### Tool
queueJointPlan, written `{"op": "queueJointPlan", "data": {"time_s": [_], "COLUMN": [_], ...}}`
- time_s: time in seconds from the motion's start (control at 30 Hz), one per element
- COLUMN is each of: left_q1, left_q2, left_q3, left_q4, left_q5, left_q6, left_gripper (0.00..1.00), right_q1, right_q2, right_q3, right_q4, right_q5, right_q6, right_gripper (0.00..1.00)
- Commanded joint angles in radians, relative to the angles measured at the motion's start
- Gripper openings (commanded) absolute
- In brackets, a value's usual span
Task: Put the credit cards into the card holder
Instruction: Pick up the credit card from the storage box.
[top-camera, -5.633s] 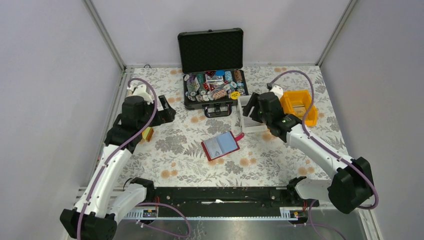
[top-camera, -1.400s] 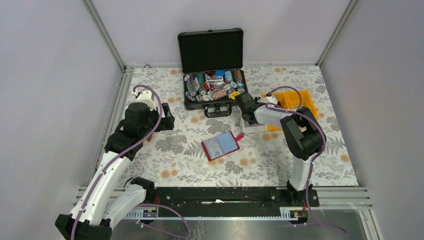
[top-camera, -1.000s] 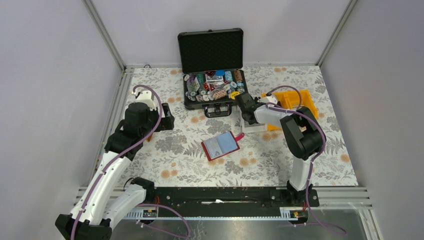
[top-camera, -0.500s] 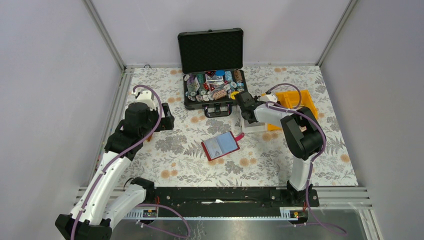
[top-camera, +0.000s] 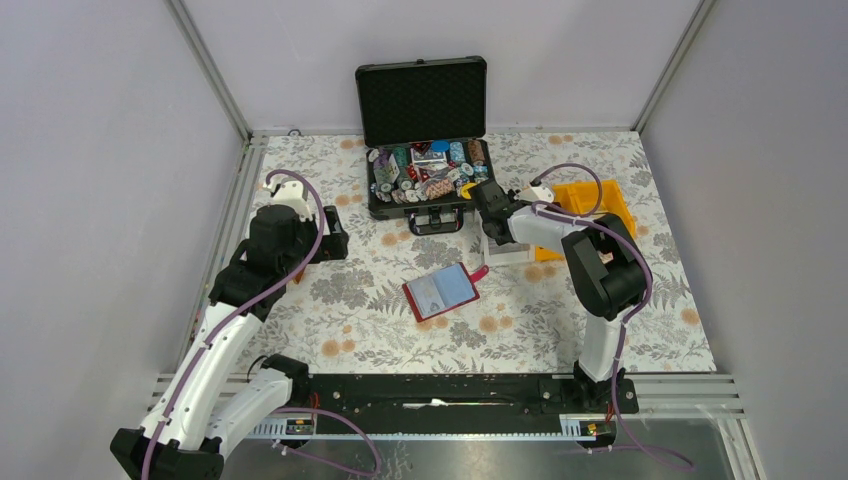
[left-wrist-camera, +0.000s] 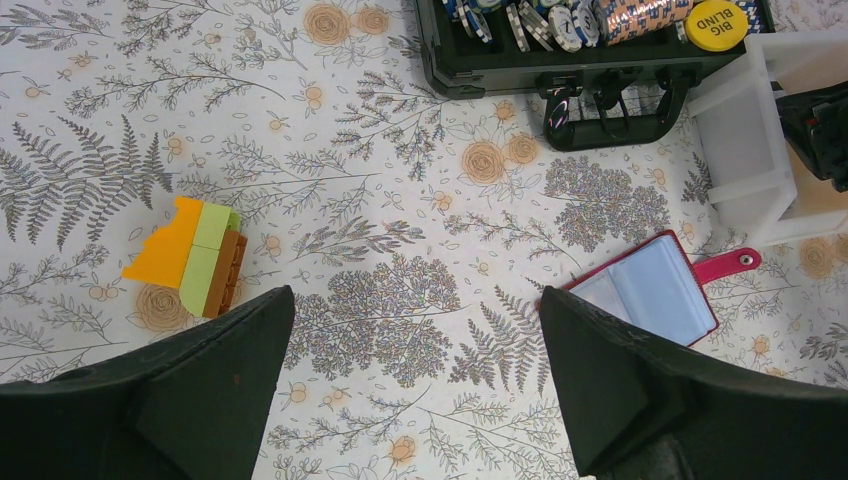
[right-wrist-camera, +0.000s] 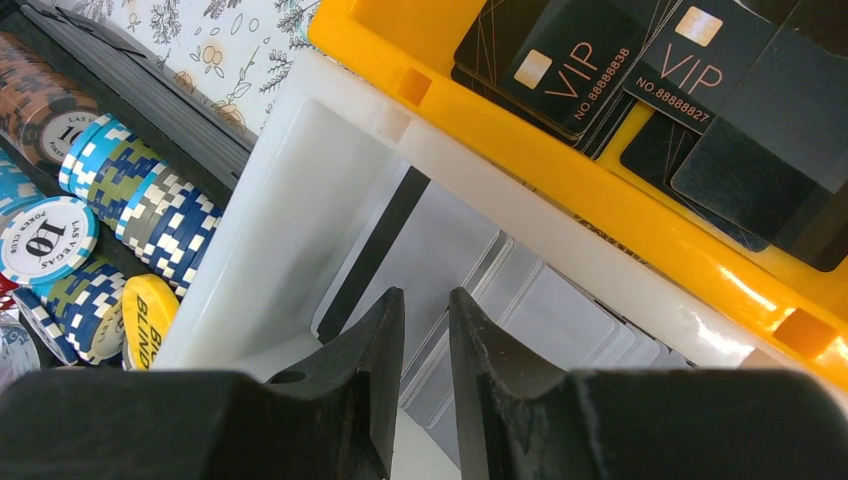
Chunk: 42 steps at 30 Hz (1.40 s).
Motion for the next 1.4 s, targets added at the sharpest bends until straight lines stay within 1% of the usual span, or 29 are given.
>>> {"op": "queueJointPlan", "data": {"time_s": [0.0, 0.73, 1.37], "left_q1": [-0.003, -0.003, -0.003], "left_q2": [-0.011, -0.012, -0.013], "left_q3": [0.004, 0.001, 0.001], "left_q4": [0.018, 0.017, 0.017], "left_q5": [-0.011, -0.011, -0.014], "left_q6": [0.015, 0.017, 0.017], "left_gripper": [0.99, 0.99, 0.99], "right_q1": [-0.008, -0.01, -0.013], "right_q2": [-0.001, 0.03, 0.001], "right_q3": [0.049, 0.062, 0.068], "right_q4": [0.034, 0.035, 0.034], "right_q5": [0.057, 0.047, 0.057], "right_q6": [0.004, -0.015, -0.04], "right_gripper": [0.3, 0.37, 0.37]}}
